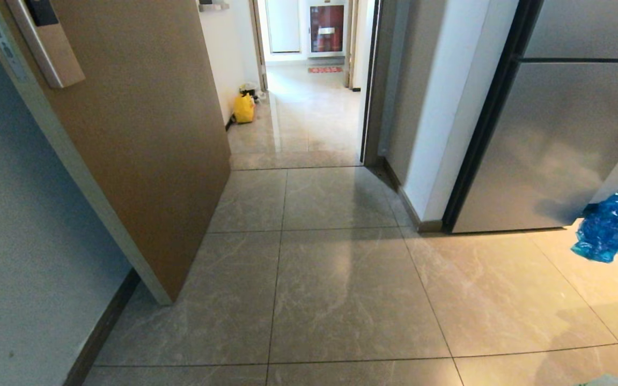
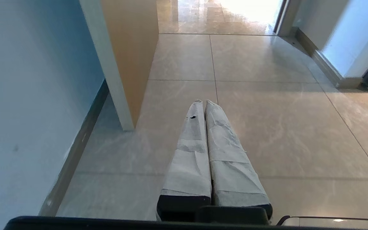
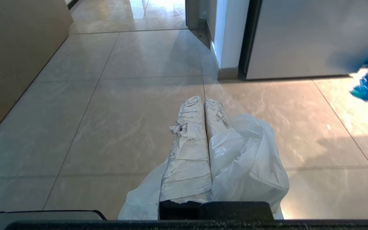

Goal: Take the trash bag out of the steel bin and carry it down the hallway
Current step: Put the trash bag at the door

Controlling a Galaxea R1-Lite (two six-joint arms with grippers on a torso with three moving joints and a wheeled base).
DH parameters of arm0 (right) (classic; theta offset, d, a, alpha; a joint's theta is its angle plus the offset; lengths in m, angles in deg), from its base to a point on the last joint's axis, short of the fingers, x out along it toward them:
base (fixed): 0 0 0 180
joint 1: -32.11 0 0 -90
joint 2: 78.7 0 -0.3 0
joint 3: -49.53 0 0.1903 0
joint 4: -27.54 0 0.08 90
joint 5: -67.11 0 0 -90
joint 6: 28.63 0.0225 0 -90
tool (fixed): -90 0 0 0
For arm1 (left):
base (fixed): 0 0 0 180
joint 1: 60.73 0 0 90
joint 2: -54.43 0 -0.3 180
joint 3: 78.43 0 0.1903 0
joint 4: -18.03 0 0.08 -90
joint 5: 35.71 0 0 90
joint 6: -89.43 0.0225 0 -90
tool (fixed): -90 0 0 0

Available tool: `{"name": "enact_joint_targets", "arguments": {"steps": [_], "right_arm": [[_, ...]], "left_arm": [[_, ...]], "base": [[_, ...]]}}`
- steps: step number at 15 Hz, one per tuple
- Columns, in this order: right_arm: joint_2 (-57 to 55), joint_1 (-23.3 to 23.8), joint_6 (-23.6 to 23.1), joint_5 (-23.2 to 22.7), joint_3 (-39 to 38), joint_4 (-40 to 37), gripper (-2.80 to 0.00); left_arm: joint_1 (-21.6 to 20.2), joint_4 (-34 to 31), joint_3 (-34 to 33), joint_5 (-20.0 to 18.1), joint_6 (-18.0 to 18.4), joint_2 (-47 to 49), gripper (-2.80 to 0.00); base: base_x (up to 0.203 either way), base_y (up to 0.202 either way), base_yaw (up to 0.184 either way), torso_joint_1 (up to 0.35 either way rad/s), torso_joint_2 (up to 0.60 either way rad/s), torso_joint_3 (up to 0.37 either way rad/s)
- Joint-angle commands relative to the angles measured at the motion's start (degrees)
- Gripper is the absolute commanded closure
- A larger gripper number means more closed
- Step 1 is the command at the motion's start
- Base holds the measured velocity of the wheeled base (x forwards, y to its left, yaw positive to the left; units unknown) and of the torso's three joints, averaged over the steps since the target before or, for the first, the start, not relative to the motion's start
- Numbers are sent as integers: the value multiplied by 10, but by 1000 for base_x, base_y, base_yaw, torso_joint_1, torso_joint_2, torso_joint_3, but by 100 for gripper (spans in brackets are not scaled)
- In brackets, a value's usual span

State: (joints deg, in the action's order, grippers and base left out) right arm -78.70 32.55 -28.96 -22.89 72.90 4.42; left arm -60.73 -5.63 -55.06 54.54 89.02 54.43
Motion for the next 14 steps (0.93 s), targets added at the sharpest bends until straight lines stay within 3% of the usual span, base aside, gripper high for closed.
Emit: {"name": "enact_joint_targets", "arguments": {"steps": [1, 14], "right_arm": [[0, 0, 0, 0, 0, 0, 0], [-1, 0, 0, 0, 0, 0, 0]], "left_arm": [[0, 0, 0, 0, 0, 0, 0], [0, 0, 0, 0, 0, 0, 0]], "base": [[190, 0, 5, 2, 2, 7], [193, 0, 1, 4, 3, 1]]}}
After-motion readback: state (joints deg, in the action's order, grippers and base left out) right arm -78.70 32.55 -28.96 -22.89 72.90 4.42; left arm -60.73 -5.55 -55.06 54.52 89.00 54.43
